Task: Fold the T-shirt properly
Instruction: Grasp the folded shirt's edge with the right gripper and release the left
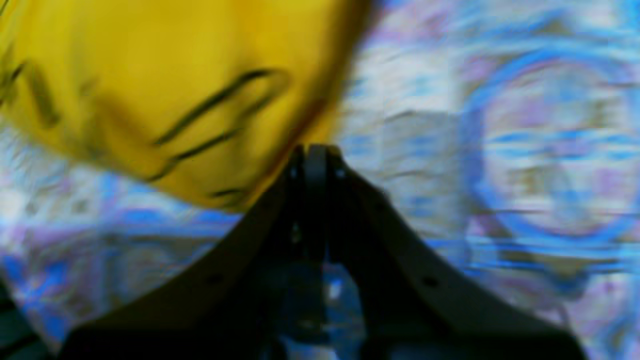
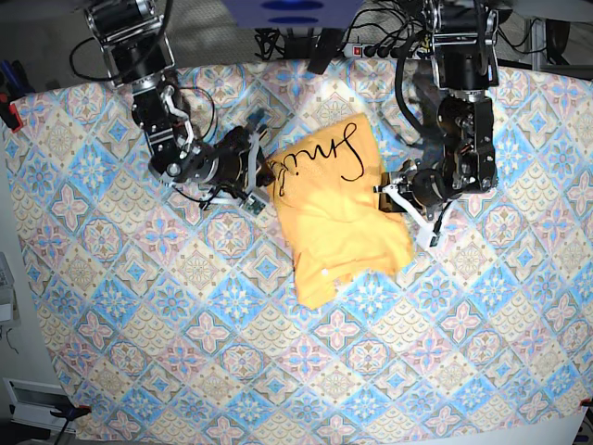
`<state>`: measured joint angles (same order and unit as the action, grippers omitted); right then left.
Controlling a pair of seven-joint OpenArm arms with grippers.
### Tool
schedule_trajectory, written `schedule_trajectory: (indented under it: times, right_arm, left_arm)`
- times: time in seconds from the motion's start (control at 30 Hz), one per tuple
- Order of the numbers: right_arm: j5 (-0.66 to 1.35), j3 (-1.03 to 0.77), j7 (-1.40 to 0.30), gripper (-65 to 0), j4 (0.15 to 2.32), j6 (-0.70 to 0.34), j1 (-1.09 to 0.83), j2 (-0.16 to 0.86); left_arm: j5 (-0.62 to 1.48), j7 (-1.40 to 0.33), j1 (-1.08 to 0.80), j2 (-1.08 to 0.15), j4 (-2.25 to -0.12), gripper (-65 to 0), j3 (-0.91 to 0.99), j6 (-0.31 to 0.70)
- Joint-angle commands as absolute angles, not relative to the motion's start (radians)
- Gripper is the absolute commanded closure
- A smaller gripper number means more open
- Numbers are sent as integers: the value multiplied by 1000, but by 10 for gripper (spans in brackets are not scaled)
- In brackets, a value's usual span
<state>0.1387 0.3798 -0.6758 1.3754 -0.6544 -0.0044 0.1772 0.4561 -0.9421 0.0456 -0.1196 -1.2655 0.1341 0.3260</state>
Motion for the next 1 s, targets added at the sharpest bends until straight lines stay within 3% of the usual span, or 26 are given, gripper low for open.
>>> schedule_trajectory:
  times: [0.0,0.23,0.43,0.73,0.97]
  right_arm:
    - [159,375,-653,0,1422,-657,2,189]
    - [159,366,-653,0,1580,-657,-73,217]
    - [159,374,-653,0,1672,-657,-82,217]
    - [160,476,-653,-1,1712,-657,-44,143]
    - [160,601,-645,0,1555,-657,56,28]
  left_arm:
    - [453,-928,67,-125,-1248,-203,108,325]
    - [458,-849,147,-125,-1164,-203,-48,323]
    - [466,-858,111,-134,-1290,-203,-44,323]
    - [466,-931,-124,-163,-1592,-203,260,323]
    - [467,-931,-294,-179,-1730,-203,392,323]
